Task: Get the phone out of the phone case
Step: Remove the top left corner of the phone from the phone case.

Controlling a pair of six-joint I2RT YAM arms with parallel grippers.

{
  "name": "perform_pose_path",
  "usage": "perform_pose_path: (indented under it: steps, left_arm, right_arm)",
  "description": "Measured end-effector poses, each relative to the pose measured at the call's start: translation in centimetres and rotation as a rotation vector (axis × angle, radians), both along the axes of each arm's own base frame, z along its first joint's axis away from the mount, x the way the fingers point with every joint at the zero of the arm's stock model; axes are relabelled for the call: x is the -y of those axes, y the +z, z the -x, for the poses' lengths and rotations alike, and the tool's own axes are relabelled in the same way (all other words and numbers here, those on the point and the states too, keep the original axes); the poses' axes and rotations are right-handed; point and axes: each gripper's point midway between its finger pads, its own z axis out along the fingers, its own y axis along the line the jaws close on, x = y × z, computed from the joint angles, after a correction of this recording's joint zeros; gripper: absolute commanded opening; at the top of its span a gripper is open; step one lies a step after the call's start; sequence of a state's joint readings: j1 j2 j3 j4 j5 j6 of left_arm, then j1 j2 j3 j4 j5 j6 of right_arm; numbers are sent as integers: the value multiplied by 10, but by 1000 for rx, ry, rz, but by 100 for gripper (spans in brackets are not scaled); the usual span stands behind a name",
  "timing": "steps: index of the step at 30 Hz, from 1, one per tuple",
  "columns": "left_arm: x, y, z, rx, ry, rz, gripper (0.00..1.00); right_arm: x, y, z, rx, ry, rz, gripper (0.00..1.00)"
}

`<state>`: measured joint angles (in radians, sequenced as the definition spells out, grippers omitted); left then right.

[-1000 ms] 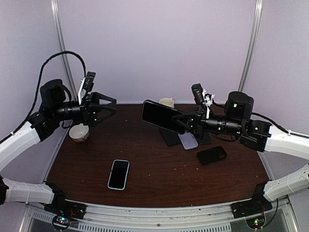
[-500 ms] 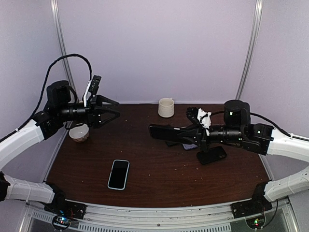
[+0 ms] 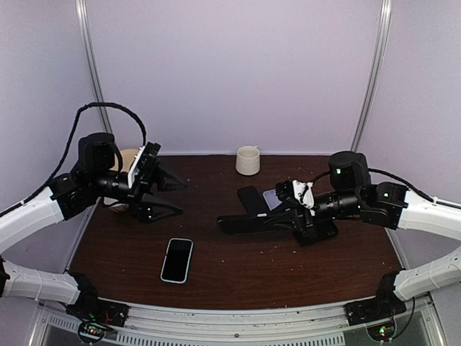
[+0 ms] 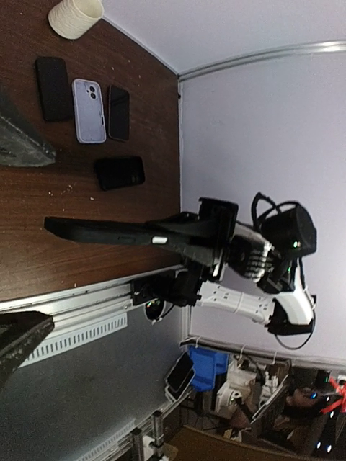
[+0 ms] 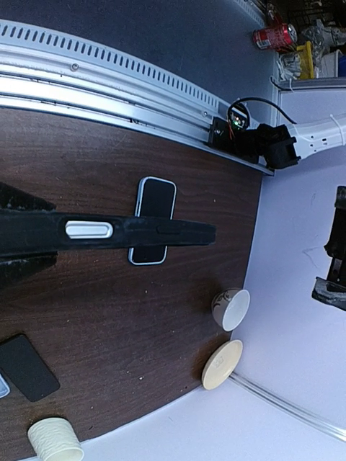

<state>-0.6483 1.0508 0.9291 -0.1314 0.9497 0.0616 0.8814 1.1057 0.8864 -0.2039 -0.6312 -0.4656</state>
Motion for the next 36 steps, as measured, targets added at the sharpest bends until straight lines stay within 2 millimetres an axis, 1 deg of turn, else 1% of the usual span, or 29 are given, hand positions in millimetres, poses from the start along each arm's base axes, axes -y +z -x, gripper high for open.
perform_pose_path:
  steps: [3, 6, 10, 13, 16, 20, 25, 29, 36]
  left_arm:
    - [1, -10, 23, 41, -85, -8, 64]
    - [1, -15, 36, 70, -139, -11, 57]
    - [1, -16, 45, 88, -188, -3, 51]
    - [2, -17, 51, 91, -218, -1, 51]
    - [7, -23, 57, 84, -252, -11, 51]
    - [14, -32, 64, 79, -283, -31, 50]
    - [21, -40, 69, 80, -299, -51, 46]
    - [24, -48, 72, 69, -311, -75, 45]
    - [27, -56, 77, 70, -323, -102, 41]
  right_arm:
    - [0, 0, 7, -7, 38, 3, 0]
    - [0, 1, 14, -12, 77, 2, 0]
    - [-1, 1, 21, -15, 117, -4, 0]
    - [-3, 2, 25, -14, 136, -9, 0]
    - [-6, 4, 30, -8, 159, -16, 0]
    - [-16, 6, 34, -5, 190, -15, 0]
    - [-25, 13, 40, 9, 221, -23, 0]
    - [-27, 16, 43, 27, 238, -36, 0]
    - [-32, 24, 46, 47, 264, -51, 0]
